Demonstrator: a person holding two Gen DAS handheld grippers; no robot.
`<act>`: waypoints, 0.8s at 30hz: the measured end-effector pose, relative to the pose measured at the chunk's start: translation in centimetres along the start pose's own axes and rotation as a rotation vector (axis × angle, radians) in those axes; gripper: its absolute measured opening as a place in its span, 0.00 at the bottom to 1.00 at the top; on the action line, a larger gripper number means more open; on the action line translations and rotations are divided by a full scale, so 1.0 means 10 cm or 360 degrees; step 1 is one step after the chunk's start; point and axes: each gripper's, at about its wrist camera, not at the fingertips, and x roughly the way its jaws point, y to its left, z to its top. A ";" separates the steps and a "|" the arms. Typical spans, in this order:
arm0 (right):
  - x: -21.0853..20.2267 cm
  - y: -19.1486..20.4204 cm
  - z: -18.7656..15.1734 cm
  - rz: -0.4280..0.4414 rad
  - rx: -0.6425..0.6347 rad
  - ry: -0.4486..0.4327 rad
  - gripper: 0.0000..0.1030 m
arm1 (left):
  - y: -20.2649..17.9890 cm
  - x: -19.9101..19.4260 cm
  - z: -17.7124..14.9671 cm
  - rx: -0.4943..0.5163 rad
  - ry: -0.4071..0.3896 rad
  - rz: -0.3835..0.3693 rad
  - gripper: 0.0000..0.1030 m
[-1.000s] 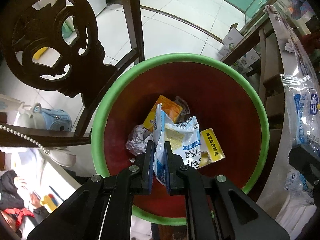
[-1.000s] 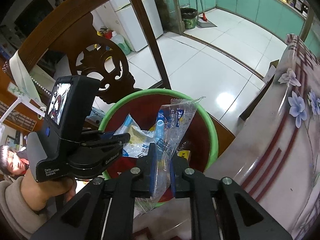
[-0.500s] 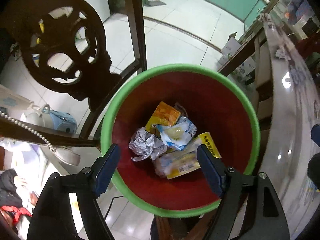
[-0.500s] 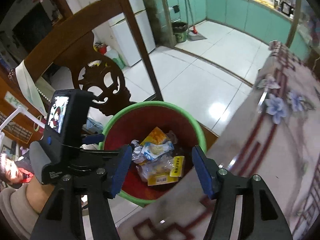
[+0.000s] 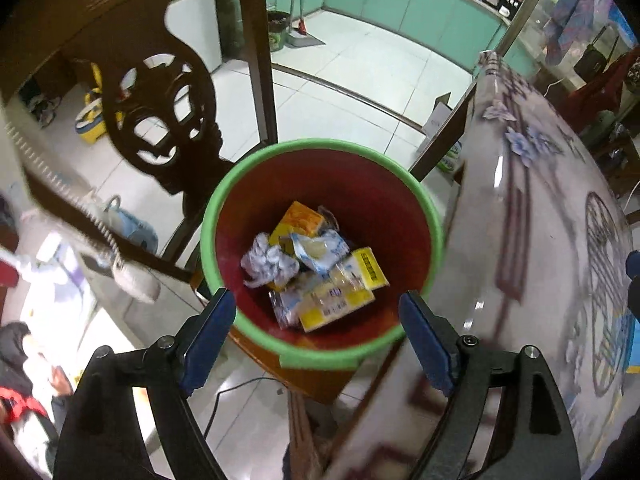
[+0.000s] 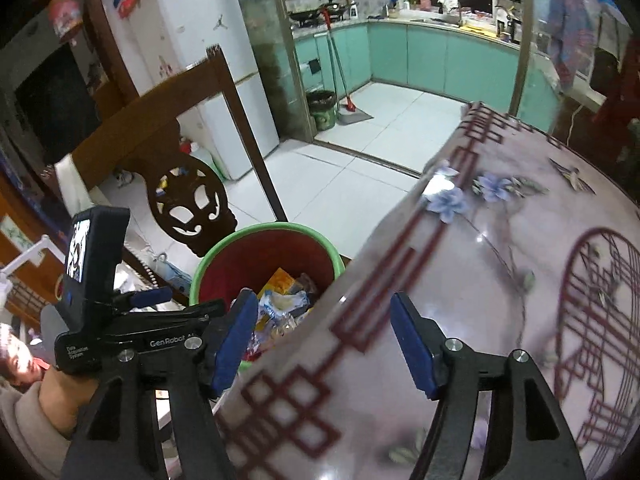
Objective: Collect trash
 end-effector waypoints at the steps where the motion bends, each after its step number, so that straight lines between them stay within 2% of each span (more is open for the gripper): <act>1: -0.10 -0.03 -0.06 0.0005 0.0003 -0.0018 0.66 | -0.03 -0.06 -0.08 -0.0012 -0.0011 0.0002 0.81; 5: -0.55 -0.18 -0.35 -0.0004 0.0017 -0.0106 0.66 | -0.19 -0.33 -0.39 -0.0016 -0.0063 0.0034 0.81; 9: -1.00 -0.37 -0.60 -0.0020 0.0067 -0.0206 0.66 | -0.42 -0.67 -0.66 0.0000 -0.0186 0.0044 0.81; 11: -1.21 -0.46 -0.72 -0.0035 0.0089 -0.0260 0.69 | -0.55 -0.83 -0.75 0.0006 -0.0236 -0.0008 0.82; 13: -1.38 -0.54 -0.80 -0.0065 0.0078 -0.0296 0.78 | -0.70 -0.97 -0.83 0.0016 -0.0284 -0.0043 0.85; 18: -1.78 -0.77 -0.99 -0.0149 0.0076 -0.0360 0.79 | -1.01 -1.28 -0.94 0.0019 -0.0415 -0.0138 0.86; 20: -1.91 -0.86 -1.03 -0.0178 0.0089 -0.0387 0.79 | -1.19 -1.43 -0.96 0.0069 -0.0517 -0.0156 0.88; 22: -2.06 -0.95 -1.04 -0.0256 0.0093 -0.0428 0.79 | -1.34 -1.60 -1.00 0.0112 -0.0660 -0.0181 1.00; 24: -2.28 -1.03 -1.07 -0.0359 0.0110 -0.0522 0.79 | -1.48 -1.83 -1.04 0.0135 -0.0842 -0.0191 1.00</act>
